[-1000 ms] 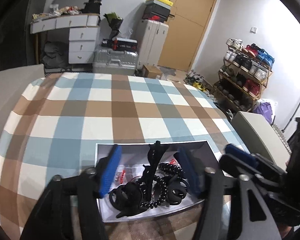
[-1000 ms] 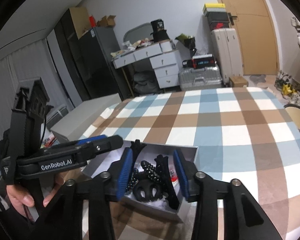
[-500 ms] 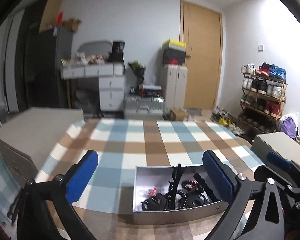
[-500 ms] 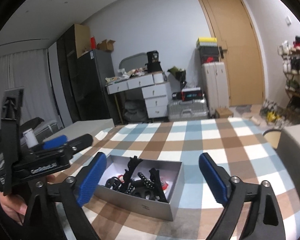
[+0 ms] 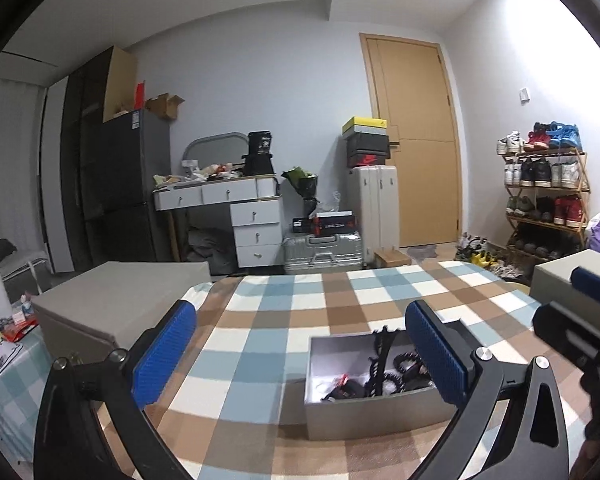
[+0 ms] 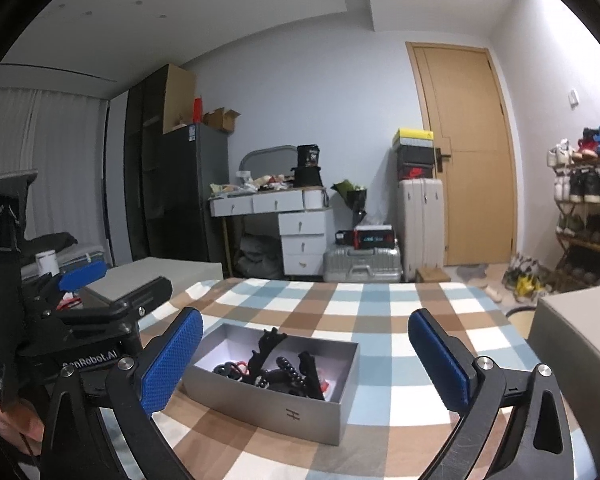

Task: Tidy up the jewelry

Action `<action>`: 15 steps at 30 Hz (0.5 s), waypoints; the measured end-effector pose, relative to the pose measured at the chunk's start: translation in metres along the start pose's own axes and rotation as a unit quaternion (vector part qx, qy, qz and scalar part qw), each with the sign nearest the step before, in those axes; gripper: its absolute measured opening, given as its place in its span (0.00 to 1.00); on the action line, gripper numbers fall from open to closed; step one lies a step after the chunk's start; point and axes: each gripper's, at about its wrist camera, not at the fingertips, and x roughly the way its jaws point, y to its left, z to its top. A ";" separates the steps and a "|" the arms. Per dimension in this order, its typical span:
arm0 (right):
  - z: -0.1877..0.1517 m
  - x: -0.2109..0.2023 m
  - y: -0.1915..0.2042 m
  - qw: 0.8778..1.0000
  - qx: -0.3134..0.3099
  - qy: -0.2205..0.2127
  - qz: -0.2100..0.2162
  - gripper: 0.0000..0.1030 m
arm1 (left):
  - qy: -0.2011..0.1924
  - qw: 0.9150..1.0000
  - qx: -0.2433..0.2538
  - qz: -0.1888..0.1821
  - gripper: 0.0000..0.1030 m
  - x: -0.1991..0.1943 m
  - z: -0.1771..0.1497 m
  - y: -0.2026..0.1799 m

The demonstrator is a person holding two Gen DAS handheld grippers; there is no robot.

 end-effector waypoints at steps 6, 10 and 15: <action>-0.010 0.001 0.003 1.000 -0.018 0.005 -0.021 1.00 | -0.009 1.000 0.004 0.008 0.99 -0.004 -0.006 0.002; -0.015 0.006 0.003 0.999 -0.022 0.013 -0.030 1.00 | -0.005 1.000 0.001 -0.001 0.99 -0.005 -0.008 0.000; -0.016 0.010 0.001 0.999 -0.019 0.025 -0.033 1.00 | 0.005 1.000 -0.004 -0.005 0.99 -0.003 -0.015 -0.001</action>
